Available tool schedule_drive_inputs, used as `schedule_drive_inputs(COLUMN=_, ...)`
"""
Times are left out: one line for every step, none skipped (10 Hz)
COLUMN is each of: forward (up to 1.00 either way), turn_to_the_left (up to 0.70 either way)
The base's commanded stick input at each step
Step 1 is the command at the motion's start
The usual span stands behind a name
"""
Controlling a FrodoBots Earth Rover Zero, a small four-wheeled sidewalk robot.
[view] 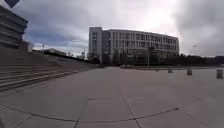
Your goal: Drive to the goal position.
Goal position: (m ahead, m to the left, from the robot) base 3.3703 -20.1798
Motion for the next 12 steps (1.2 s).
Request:
schedule_drive_inputs(forward=0.05, turn_to_the_left=0.00)
schedule_drive_inputs(forward=0.06, turn_to_the_left=0.00)
schedule_drive_inputs(forward=0.06, turn_to_the_left=0.00)
schedule_drive_inputs(forward=0.05, turn_to_the_left=0.00)
schedule_drive_inputs(forward=0.05, turn_to_the_left=0.00)
schedule_drive_inputs(forward=0.05, turn_to_the_left=0.00)
schedule_drive_inputs(forward=0.06, turn_to_the_left=0.00)
schedule_drive_inputs(forward=0.06, turn_to_the_left=0.00)
schedule_drive_inputs(forward=0.05, turn_to_the_left=0.00)
schedule_drive_inputs(forward=0.06, turn_to_the_left=0.00)
schedule_drive_inputs(forward=0.05, turn_to_the_left=0.00)
schedule_drive_inputs(forward=0.05, turn_to_the_left=0.00)
